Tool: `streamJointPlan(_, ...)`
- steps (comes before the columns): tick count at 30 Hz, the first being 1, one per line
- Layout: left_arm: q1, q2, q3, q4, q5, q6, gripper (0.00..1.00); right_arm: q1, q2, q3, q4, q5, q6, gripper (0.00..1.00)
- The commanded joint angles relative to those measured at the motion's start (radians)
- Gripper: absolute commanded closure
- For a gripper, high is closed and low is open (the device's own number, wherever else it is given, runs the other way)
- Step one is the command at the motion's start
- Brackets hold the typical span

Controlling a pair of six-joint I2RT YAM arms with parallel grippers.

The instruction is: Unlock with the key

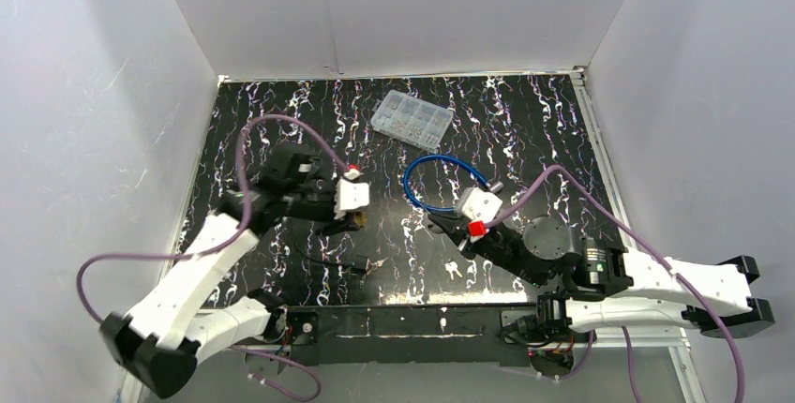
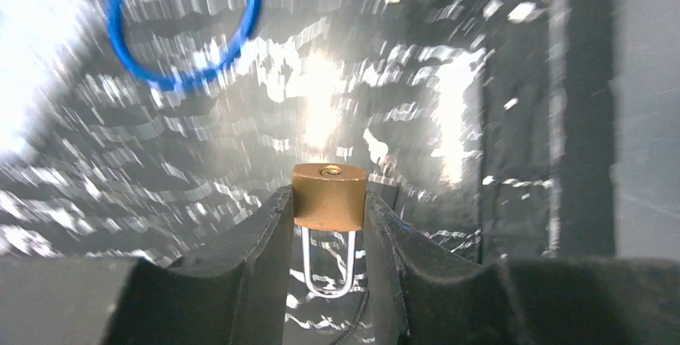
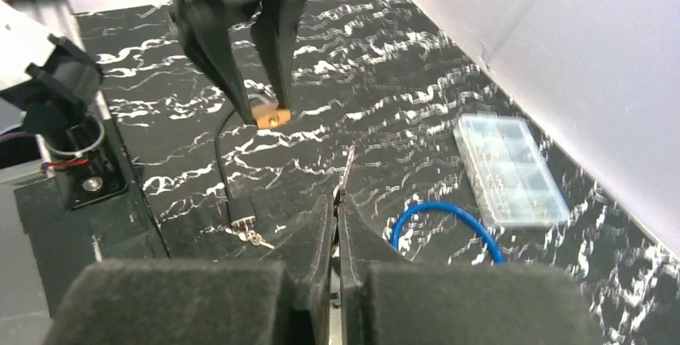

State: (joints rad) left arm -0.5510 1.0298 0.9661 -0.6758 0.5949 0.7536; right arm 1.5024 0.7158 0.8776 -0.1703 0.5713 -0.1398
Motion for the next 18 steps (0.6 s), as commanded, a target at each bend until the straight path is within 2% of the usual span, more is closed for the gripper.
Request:
streamJointPlan(1, -0.001, -0.157, 0.35, -0.431, 0.459, 0.212, 1.0, -0.001, 0.028, 0.169, -0.071, -0.165, -0.207, 0.99)
streamJointPlan(3, -0.004, -0.127, 0.473, -0.574, 0.515, 0.269, 1.0, 0.001, 0.056, 0.245, -0.134, -0.217, -0.297, 0.99)
streamJointPlan(6, -0.004, -0.095, 0.612, -0.691, 0.583, 0.308, 1.0, 0.009, 0.094, 0.316, -0.212, -0.269, -0.401, 0.99)
streamJointPlan(10, -0.004, -0.061, 0.726, -0.846, 0.621, 0.385, 1.0, 0.056, 0.13, 0.345, -0.237, -0.279, -0.517, 0.99)
streamJointPlan(14, -0.004, -0.066, 0.744, -0.879, 0.622, 0.39, 1.0, 0.101, 0.155, 0.366, -0.243, -0.258, -0.607, 0.99)
streamJointPlan(18, -0.004, -0.098, 0.723, -0.819, 0.62, 0.346, 1.0, 0.149, 0.185, 0.388, -0.246, -0.234, -0.668, 0.99)
